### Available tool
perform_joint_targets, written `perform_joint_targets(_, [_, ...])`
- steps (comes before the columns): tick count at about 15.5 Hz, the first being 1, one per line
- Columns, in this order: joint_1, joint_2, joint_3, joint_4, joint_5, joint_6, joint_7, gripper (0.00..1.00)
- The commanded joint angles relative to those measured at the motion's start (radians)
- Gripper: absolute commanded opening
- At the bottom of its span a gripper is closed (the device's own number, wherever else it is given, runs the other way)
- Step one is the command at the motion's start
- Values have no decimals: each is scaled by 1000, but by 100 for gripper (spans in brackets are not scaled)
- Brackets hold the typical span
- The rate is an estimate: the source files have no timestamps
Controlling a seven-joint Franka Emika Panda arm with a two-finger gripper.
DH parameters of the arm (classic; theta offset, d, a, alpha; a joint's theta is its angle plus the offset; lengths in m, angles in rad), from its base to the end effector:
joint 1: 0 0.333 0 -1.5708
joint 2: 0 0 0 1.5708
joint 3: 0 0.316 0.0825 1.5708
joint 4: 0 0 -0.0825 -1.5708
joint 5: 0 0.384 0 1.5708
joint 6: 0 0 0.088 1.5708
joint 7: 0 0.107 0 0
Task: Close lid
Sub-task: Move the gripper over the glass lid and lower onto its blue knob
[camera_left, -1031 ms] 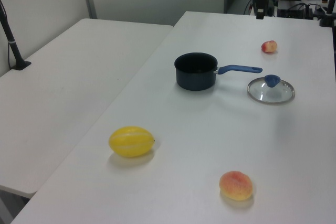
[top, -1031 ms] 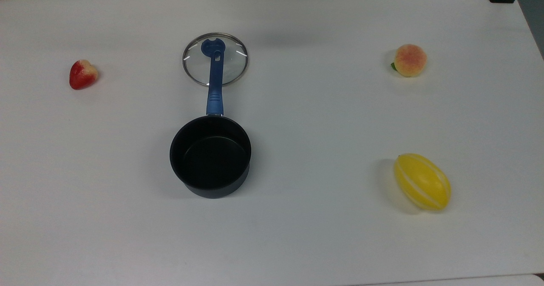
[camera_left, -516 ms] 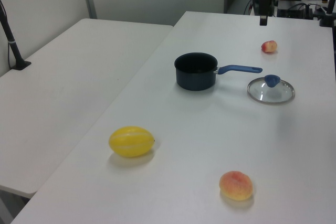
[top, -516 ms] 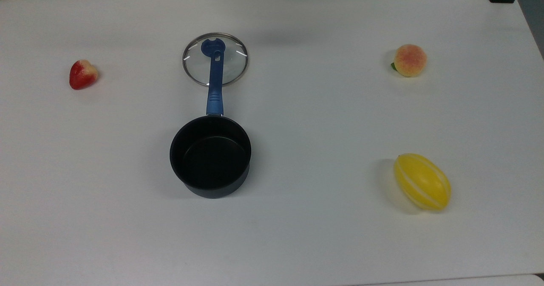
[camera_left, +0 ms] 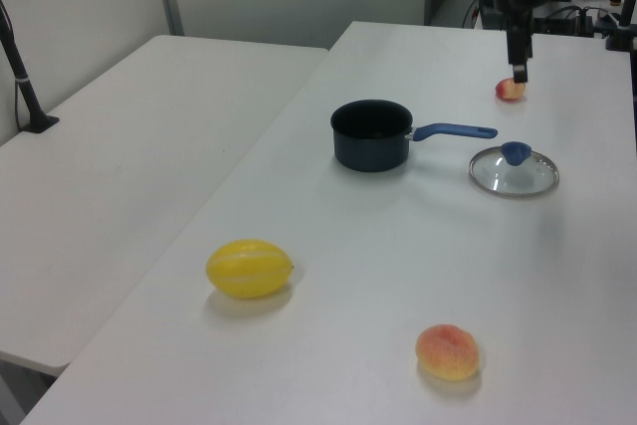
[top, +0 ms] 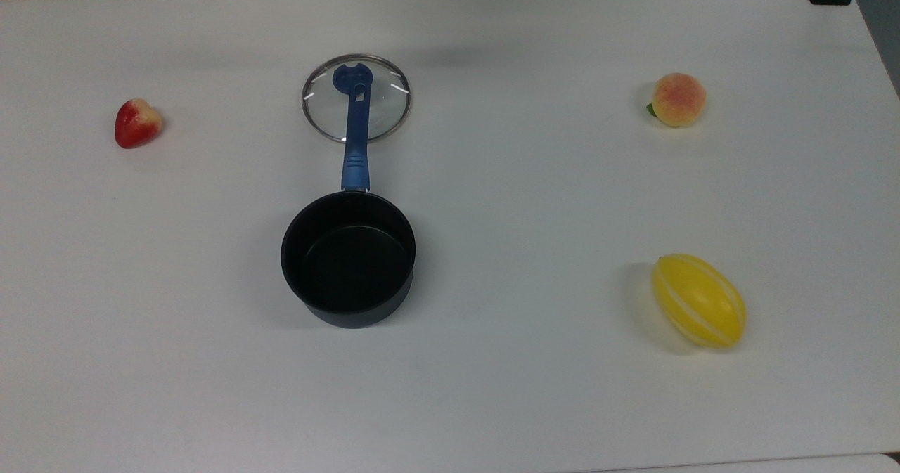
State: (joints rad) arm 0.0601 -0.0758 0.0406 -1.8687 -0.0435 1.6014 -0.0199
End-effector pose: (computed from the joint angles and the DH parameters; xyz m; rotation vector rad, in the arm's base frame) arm 0.5149 0.0480 0.5285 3.0678 0.1931 -0.2922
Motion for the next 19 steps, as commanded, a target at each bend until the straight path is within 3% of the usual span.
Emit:
perform_joint_targets(1, [0,-44,-13,-128,-4,23,-26,100])
perform_joint_targets(9, [-32,-42,-15,-303,-39,231,-15,100])
perform_joint_targets(19, [-75,-41,-16,-446,-39,541,-15,100])
